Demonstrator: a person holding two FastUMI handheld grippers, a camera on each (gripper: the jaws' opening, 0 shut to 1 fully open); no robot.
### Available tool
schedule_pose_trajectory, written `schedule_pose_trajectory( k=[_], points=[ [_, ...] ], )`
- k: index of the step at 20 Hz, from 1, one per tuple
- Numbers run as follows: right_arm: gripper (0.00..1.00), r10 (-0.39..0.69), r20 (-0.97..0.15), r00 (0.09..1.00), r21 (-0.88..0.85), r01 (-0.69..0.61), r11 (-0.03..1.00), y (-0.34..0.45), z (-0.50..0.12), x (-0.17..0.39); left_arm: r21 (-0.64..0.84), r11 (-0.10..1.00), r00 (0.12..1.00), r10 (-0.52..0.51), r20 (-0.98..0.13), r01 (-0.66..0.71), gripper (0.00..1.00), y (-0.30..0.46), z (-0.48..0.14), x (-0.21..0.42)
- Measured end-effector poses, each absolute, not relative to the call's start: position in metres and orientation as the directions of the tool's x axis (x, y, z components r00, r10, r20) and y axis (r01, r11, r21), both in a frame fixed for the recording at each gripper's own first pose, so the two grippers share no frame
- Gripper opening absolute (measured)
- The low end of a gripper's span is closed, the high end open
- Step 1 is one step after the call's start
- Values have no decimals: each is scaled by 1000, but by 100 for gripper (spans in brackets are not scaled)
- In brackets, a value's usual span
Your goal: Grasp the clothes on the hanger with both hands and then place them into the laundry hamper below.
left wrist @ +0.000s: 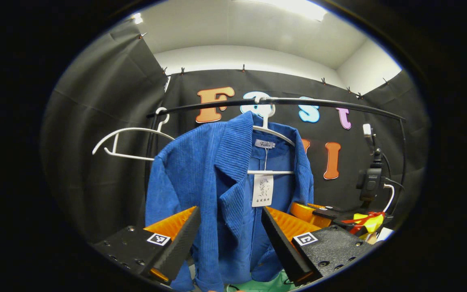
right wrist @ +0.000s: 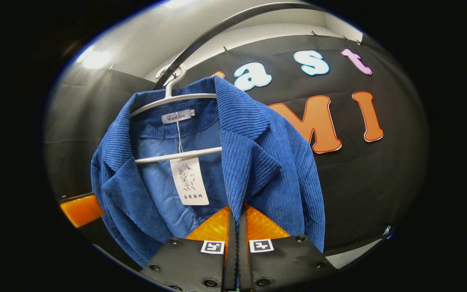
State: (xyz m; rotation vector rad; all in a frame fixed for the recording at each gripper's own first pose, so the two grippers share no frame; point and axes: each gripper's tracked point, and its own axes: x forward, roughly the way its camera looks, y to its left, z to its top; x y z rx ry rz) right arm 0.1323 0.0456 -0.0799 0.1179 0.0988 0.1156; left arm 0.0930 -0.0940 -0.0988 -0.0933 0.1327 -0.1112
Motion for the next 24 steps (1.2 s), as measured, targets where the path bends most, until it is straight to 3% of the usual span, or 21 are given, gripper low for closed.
schedule_pose_trajectory(
  k=[7,12,14,20,24],
  points=[
    [9,142,-67,988,159,-129,979,22,-66,114,-40,999,988,-36,-149,30,93,-94,-116,137],
    [9,141,-29,990,200,-132,971,3,-56,101,-44,998,984,30,-173,-38,28,-79,-125,157],
    [9,124,-16,992,208,-118,971,-6,-52,96,-110,993,984,-70,-166,52,2,-93,-123,154],
    [9,-2,52,999,193,-8,981,-38,-29,98,-133,988,979,-104,-173,81,0,-66,-103,132],
    [9,-14,58,998,247,0,969,-50,-18,108,-126,986,983,-126,-136,109,0,-50,-71,111]
  ],
)
